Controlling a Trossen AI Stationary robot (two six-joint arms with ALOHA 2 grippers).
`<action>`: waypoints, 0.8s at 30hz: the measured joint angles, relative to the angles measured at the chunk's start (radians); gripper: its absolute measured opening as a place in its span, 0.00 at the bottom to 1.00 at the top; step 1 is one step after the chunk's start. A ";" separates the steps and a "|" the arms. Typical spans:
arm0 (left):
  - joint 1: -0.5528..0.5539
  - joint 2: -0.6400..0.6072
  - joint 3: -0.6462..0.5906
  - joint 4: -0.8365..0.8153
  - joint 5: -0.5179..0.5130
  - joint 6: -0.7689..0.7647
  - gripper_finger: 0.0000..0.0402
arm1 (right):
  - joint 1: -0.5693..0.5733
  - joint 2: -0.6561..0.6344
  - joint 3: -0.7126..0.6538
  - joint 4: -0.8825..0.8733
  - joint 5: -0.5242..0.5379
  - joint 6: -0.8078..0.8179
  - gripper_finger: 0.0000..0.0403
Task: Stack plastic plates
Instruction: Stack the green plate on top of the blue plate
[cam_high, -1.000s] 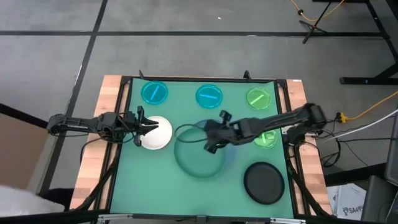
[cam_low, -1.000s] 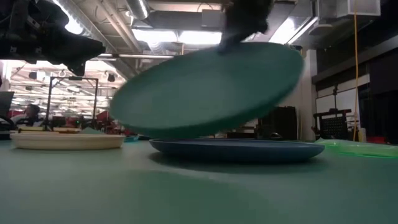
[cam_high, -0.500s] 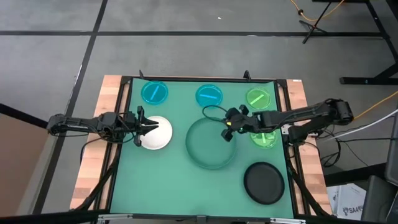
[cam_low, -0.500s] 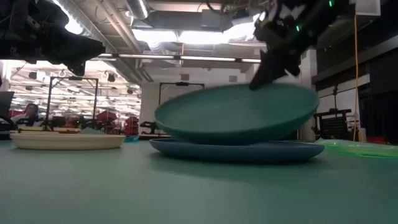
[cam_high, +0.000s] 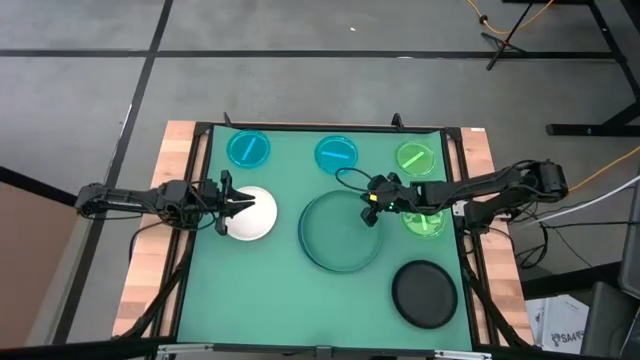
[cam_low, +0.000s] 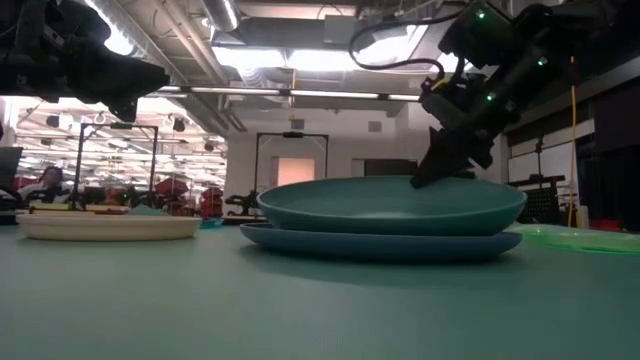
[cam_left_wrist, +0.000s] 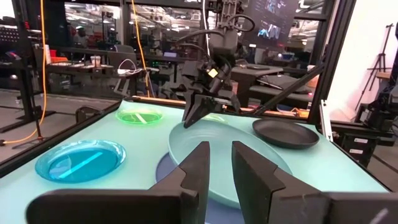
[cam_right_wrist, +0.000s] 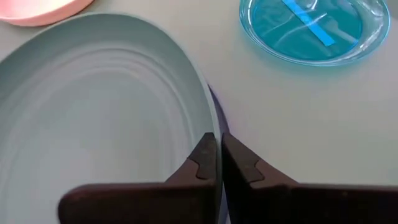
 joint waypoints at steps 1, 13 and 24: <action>0.000 0.000 0.000 0.000 0.000 0.000 0.15 | 0.000 0.000 0.000 0.000 0.001 0.008 0.01; 0.000 0.000 0.000 0.000 -0.012 0.000 0.15 | 0.000 0.087 0.000 0.087 -0.026 0.017 0.13; 0.000 0.000 0.000 0.009 -0.062 -0.002 0.15 | 0.008 0.036 0.082 -0.081 -0.065 -0.036 0.33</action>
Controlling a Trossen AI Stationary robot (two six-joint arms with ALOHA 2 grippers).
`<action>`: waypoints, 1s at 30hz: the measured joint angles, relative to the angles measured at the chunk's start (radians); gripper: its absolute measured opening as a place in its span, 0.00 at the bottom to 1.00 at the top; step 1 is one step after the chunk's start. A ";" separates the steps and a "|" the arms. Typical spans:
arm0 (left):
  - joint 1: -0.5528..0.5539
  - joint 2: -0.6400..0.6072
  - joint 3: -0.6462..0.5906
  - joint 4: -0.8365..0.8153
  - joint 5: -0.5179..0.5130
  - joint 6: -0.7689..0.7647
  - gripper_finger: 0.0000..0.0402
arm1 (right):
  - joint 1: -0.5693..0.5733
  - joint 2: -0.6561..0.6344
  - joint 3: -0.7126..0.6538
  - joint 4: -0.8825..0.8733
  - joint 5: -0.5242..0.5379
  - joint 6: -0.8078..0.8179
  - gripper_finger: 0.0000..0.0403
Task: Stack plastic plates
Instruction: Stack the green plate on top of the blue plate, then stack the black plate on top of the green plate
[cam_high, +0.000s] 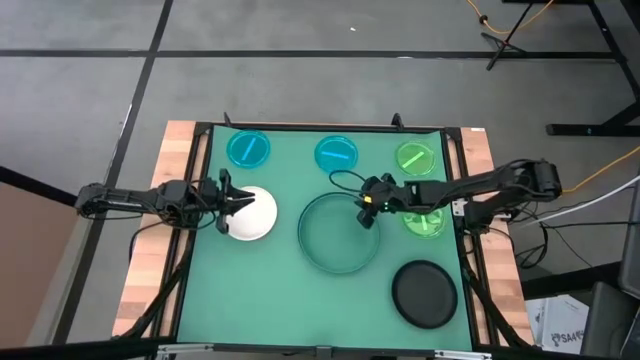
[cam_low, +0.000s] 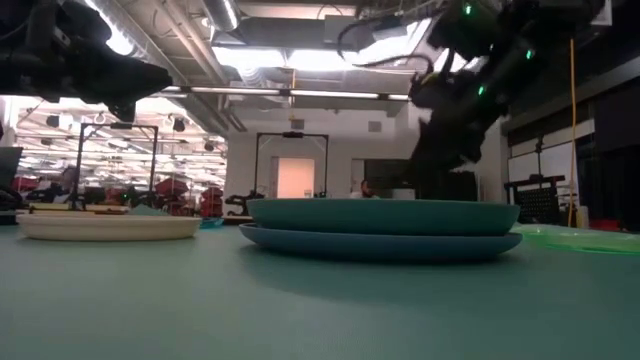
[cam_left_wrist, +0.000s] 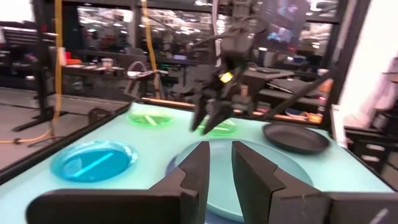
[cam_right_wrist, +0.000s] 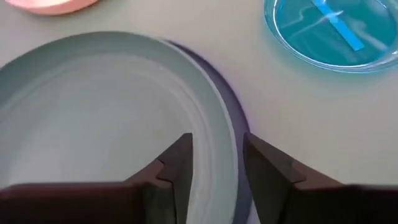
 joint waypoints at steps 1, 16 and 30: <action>0.000 0.000 0.000 -0.002 -0.012 -0.007 0.15 | 0.010 -0.018 0.020 -0.056 -0.010 0.000 0.34; 0.000 0.003 0.000 -0.014 -0.011 -0.048 0.33 | 0.424 -0.126 0.117 -0.603 -0.032 0.397 0.35; 0.000 0.003 0.000 -0.014 -0.013 -0.051 0.33 | 0.714 -0.165 0.027 -0.799 -0.130 0.883 0.35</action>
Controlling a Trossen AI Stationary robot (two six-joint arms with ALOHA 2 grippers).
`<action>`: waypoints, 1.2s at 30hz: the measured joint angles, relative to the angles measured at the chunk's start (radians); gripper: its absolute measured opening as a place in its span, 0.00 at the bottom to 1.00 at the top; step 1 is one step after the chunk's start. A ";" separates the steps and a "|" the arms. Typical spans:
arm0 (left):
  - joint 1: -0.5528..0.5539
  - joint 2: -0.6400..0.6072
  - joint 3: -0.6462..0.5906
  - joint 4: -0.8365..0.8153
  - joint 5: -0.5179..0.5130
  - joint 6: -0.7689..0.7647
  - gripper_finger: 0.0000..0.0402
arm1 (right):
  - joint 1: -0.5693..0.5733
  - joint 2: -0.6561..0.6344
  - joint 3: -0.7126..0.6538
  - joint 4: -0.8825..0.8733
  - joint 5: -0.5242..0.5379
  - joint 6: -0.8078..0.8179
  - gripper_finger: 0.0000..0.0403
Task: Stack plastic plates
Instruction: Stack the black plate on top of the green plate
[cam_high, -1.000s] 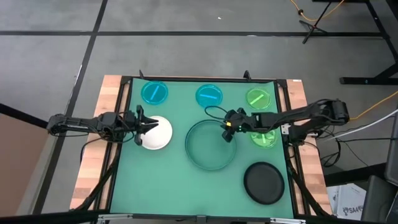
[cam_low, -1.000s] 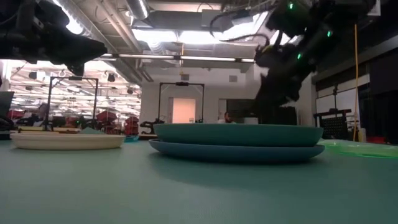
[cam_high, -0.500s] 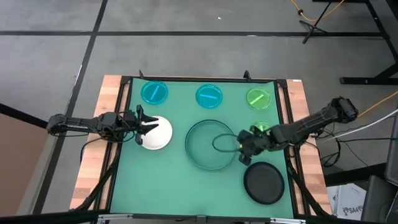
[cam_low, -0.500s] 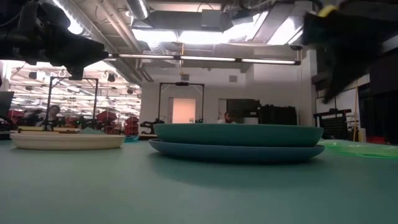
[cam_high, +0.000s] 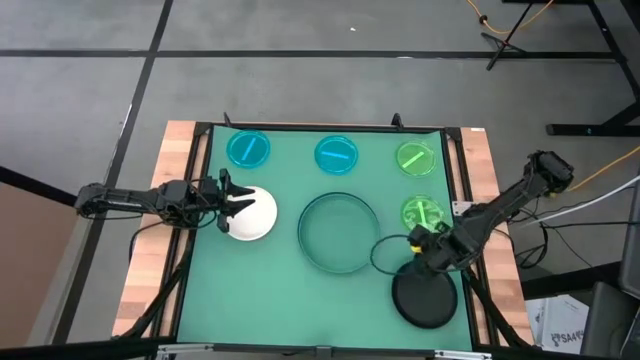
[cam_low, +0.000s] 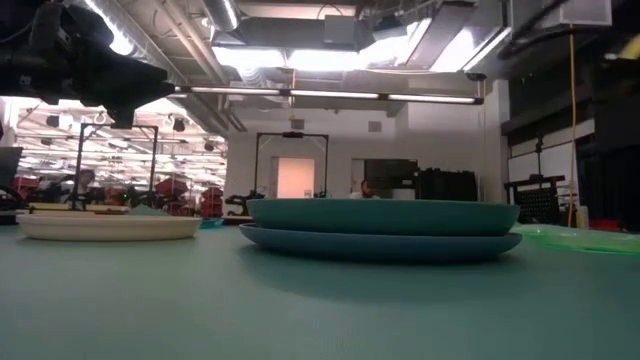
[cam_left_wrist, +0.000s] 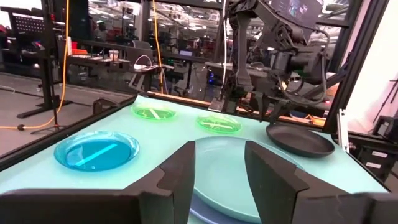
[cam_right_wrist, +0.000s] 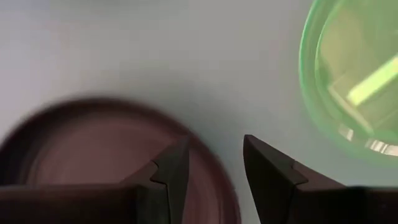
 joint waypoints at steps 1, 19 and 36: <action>0.000 0.000 0.000 0.000 0.000 0.000 0.33 | 0.020 -0.008 -0.009 0.006 -0.013 0.024 0.35; 0.000 0.000 0.000 0.000 -0.003 0.000 0.32 | 0.149 0.049 -0.064 0.008 -0.060 -0.026 0.35; 0.000 0.000 0.000 0.000 -0.023 0.007 0.32 | 0.149 0.049 -0.180 0.192 -0.125 -0.046 0.14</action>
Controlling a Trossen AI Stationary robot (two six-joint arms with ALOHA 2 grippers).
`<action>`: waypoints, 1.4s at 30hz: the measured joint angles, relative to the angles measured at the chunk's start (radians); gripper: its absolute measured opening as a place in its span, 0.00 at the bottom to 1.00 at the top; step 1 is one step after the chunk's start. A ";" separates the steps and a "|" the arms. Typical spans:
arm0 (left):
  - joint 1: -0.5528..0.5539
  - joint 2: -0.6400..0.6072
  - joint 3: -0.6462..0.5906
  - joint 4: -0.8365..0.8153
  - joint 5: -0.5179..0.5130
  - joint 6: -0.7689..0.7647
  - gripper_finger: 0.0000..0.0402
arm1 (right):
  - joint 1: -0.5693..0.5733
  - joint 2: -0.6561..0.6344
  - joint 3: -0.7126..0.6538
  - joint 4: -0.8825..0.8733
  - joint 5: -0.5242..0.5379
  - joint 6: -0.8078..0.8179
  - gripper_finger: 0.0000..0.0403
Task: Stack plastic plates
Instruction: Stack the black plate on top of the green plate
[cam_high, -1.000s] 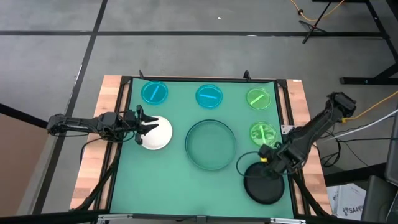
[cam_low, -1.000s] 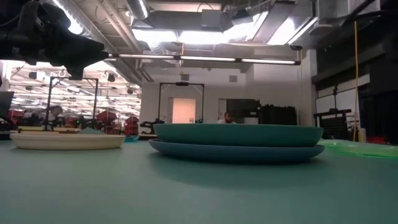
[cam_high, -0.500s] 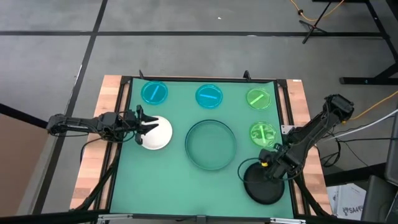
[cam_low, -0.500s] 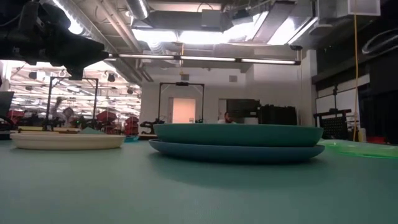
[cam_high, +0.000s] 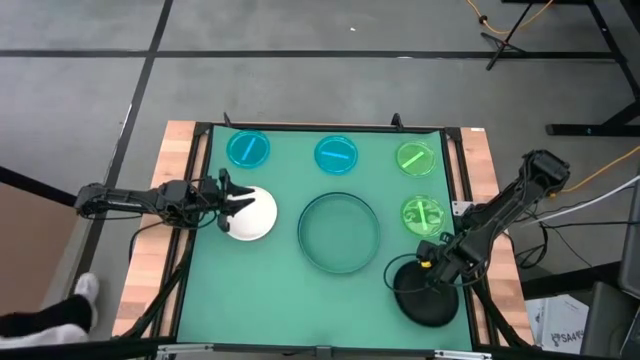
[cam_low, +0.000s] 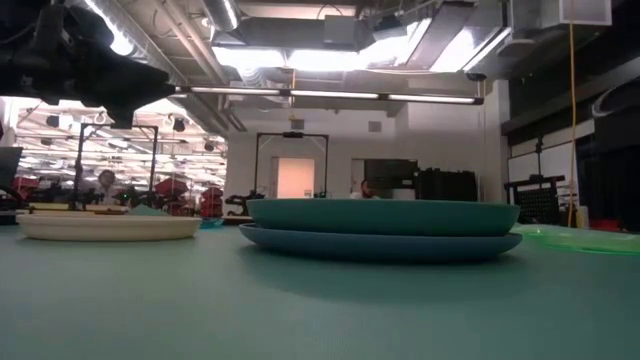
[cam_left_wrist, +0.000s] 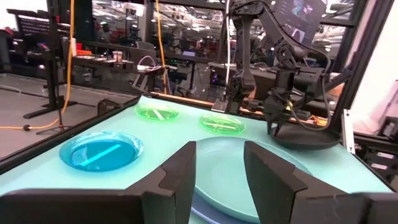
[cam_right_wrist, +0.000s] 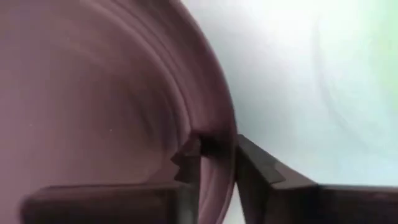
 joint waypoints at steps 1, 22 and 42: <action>0.000 0.000 0.000 0.000 -0.009 0.000 0.32 | 0.000 0.000 0.000 0.008 -0.001 -0.002 0.10; 0.000 0.000 0.000 0.000 -0.030 -0.003 0.32 | -0.035 -0.048 0.090 0.025 0.065 -0.011 0.00; 0.000 0.000 0.000 0.000 -0.030 -0.007 0.32 | -0.287 -0.056 0.209 0.183 0.100 -0.092 0.00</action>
